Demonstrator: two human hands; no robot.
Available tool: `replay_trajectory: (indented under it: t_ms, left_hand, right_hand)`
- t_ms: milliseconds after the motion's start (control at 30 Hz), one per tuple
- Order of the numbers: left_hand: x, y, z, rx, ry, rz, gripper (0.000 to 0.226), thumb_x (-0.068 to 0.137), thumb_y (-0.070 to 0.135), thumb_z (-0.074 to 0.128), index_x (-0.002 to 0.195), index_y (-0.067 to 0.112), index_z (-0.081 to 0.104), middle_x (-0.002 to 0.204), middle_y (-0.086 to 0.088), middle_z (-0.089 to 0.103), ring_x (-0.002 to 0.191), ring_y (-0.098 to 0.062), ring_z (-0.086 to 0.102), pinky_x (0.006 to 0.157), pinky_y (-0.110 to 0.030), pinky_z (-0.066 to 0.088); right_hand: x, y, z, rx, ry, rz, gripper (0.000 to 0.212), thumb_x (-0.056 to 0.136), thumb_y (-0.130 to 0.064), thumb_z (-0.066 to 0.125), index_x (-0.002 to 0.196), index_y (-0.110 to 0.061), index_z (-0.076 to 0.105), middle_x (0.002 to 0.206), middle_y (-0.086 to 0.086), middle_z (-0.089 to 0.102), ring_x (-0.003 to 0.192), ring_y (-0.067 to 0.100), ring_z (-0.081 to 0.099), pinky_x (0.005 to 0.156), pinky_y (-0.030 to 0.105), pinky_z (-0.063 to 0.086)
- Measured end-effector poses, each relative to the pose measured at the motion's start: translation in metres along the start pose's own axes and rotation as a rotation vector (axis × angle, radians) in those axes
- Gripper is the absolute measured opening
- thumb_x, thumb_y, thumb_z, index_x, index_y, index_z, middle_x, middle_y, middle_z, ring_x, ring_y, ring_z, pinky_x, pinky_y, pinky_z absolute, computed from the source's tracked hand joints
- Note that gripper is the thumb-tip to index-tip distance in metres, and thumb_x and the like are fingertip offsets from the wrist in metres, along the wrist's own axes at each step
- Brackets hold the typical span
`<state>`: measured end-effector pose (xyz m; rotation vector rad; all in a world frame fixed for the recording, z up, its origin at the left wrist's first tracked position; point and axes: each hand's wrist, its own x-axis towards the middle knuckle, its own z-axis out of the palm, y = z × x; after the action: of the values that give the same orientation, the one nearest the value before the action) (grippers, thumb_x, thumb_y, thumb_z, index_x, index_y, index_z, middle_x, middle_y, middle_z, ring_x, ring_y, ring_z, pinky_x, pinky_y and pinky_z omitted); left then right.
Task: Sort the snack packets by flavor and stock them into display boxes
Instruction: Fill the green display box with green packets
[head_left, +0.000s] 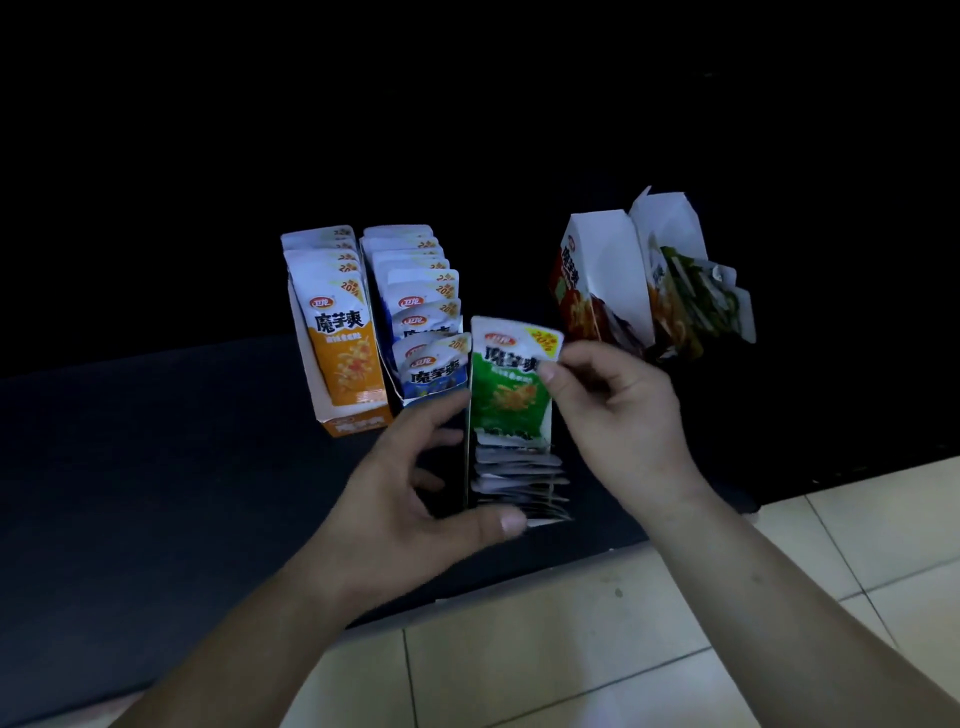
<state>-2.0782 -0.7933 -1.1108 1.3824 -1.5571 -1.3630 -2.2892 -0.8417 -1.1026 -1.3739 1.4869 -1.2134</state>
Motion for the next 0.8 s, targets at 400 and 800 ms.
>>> replay_trajectory:
  t_ms: [400,800]
  left_hand:
    - [0.013,-0.012,0.0,0.2,-0.067,0.07,0.119,0.067,0.026,0.097,0.156,0.053,0.024,0.147,0.034,0.044,0.134,0.006,0.046,0.097,-0.031,0.051]
    - [0.043,-0.02,0.027,0.302,0.277,0.021,0.073,0.08,0.046,0.079,0.145,0.037,0.046,0.104,0.016,0.069,0.089,-0.005,0.069,0.074,-0.041,0.062]
  right_hand:
    - [0.003,0.006,-0.005,0.109,0.06,0.247,0.048,0.095,-0.007,0.07,0.117,-0.049,0.066,0.116,-0.005,0.066,0.101,0.011,0.068,0.09,0.034,0.06]
    - [-0.023,0.01,-0.012,0.385,-0.096,0.413,0.062,0.091,-0.017,0.074,0.147,-0.028,0.05,0.135,-0.006,0.068,0.123,0.009,0.065,0.102,0.038,0.051]
